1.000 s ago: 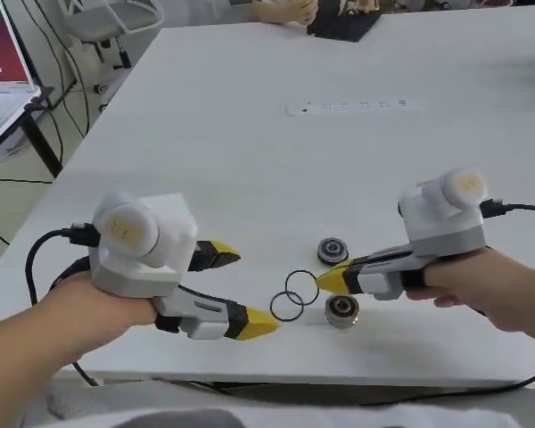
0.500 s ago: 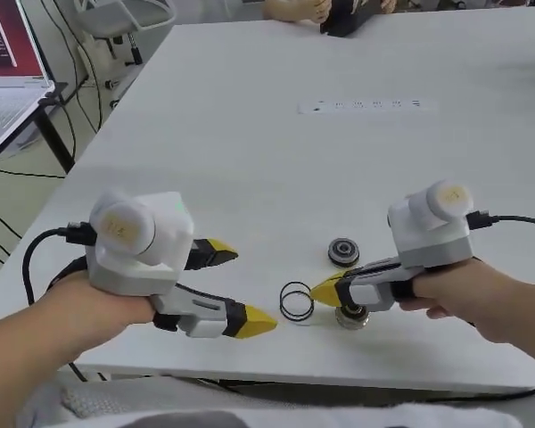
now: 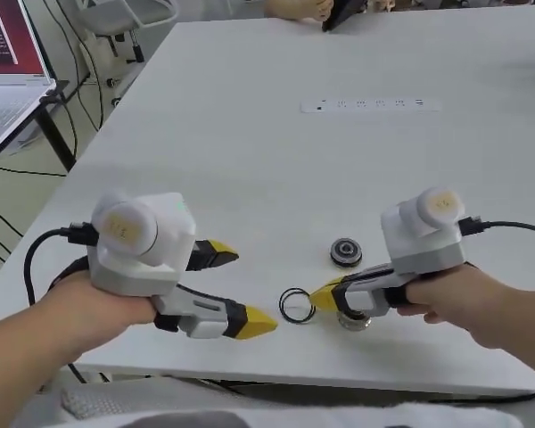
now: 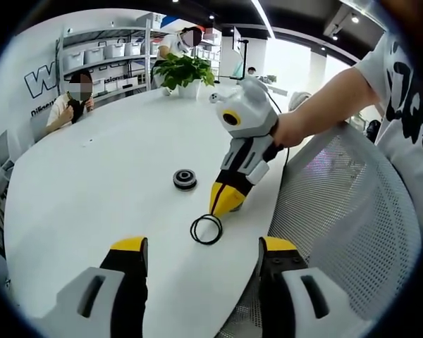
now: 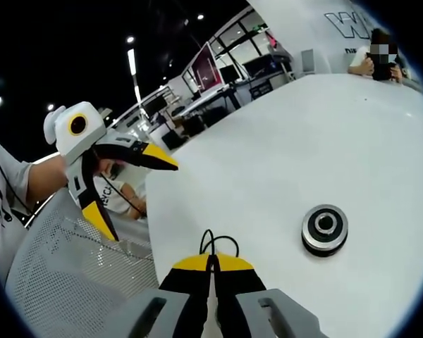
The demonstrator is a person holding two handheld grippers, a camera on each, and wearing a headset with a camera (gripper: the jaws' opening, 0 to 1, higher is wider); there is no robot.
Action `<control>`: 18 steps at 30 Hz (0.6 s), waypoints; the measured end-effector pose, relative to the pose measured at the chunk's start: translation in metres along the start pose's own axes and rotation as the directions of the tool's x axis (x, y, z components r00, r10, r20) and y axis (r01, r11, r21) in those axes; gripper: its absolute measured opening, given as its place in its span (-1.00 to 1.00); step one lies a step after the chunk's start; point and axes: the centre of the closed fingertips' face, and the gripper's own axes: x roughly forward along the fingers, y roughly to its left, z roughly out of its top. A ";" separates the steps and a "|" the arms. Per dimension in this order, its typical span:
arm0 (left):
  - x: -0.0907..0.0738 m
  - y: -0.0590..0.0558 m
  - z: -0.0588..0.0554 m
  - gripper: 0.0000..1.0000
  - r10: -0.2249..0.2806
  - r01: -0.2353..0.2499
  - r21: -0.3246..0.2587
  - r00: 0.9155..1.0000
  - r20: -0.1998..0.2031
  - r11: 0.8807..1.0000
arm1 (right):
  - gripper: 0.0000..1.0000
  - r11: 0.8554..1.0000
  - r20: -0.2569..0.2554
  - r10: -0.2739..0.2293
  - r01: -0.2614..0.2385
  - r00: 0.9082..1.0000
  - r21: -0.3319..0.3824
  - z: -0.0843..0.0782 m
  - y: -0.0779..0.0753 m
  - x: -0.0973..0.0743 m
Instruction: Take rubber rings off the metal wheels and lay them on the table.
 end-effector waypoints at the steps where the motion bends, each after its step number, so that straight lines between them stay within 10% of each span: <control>1: 0.000 0.000 0.000 0.23 0.000 0.000 -0.001 1.000 0.000 1.000 | -1.00 1.000 -0.003 -0.003 0.003 1.000 -0.003 0.000 0.000 0.000; 18: -0.001 0.000 -0.001 0.21 0.006 -0.006 -0.002 1.000 -0.006 1.000 | -0.79 0.997 -0.012 -0.046 0.045 0.999 -0.060 -0.002 -0.005 -0.003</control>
